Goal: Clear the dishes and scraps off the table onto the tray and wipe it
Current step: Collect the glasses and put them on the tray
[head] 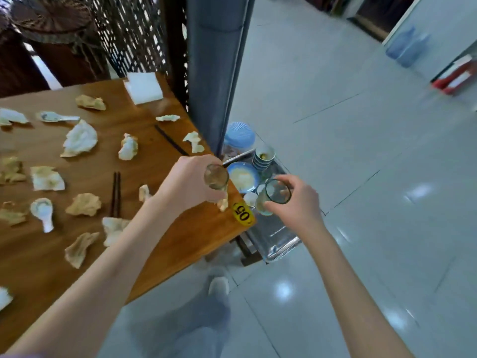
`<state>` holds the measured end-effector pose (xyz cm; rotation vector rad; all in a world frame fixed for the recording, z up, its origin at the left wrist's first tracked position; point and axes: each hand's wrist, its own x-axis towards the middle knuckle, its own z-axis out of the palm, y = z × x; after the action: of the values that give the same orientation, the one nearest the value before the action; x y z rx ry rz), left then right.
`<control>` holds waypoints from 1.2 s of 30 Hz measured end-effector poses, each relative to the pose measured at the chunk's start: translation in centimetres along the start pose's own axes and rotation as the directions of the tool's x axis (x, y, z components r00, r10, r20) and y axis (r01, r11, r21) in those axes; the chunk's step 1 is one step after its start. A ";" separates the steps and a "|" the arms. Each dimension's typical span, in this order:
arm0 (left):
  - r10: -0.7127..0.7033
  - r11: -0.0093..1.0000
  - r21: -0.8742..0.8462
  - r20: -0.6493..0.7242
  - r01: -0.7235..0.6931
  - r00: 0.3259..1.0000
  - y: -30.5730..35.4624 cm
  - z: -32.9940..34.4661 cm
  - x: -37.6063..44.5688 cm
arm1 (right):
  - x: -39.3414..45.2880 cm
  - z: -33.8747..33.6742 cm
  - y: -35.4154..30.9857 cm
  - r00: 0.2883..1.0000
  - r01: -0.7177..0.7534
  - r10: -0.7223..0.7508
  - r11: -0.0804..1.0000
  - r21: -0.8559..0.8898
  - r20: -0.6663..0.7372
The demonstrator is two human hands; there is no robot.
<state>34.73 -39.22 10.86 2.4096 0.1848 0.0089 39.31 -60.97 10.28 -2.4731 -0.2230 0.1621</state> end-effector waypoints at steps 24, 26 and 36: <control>-0.472 0.878 -0.161 -0.149 0.450 0.869 5.7 28.6 24.1 | 29.5 -1.3 23.4 0.880 0.207 -0.173 0.978 -0.030 0.442; -0.502 0.863 -0.169 -0.170 0.477 0.848 5.3 31.3 25.5 | 31.3 0.2 25.6 0.861 0.232 -0.194 0.972 -0.024 0.471; -0.576 0.817 -0.049 -0.122 0.574 0.809 1.3 42.8 29.7 | 36.1 8.7 35.4 0.837 0.199 -0.172 0.980 0.004 0.520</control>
<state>66.77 -64.42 -21.63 2.2487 0.9723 -0.1099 77.36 -76.21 -20.53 -2.3886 -0.7025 0.7523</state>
